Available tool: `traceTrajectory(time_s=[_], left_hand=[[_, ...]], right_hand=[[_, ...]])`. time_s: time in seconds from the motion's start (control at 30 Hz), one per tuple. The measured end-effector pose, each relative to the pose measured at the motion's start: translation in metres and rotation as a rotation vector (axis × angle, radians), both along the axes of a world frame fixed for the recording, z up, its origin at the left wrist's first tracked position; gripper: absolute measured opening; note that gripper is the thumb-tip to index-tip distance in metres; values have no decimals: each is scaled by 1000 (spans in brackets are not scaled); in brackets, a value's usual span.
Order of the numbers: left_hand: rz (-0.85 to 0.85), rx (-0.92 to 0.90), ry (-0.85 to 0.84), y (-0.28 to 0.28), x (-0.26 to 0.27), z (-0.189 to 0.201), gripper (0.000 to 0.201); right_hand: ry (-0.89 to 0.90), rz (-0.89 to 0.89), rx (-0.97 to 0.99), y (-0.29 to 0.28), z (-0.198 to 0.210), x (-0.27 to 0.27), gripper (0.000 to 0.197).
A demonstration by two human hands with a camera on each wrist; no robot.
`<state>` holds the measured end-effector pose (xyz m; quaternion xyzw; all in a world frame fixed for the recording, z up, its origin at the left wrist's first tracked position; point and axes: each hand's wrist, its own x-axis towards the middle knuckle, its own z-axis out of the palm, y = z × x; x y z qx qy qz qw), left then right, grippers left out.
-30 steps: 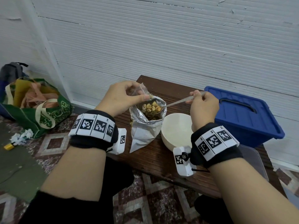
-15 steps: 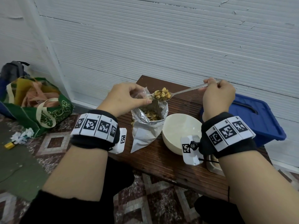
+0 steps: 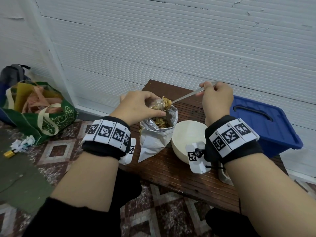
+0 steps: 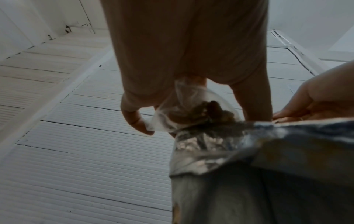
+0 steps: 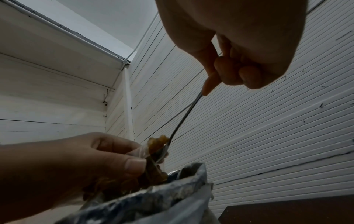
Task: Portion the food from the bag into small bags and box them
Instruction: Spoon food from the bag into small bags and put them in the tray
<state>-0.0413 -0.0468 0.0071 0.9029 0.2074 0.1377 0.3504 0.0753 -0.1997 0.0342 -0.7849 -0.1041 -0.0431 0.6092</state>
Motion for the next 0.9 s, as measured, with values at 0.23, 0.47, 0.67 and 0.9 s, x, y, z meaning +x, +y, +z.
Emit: traceTrajectory(time_s=[0.23,0.47,0.67,0.9], left_hand=[[2,20,9,-4,3,-1,39],[18,46,6,-2,4,-3,41],[48,114,8,-3,1,0,44],[42,95,3,-5,4,-1,40]], right_hand=[[22,34,-21,5,0,-6,25],[33,39,1,6,-3,-5,23],[21,15,13,2,-3,1,22],[-37,69,6,8,-4,-3,24]])
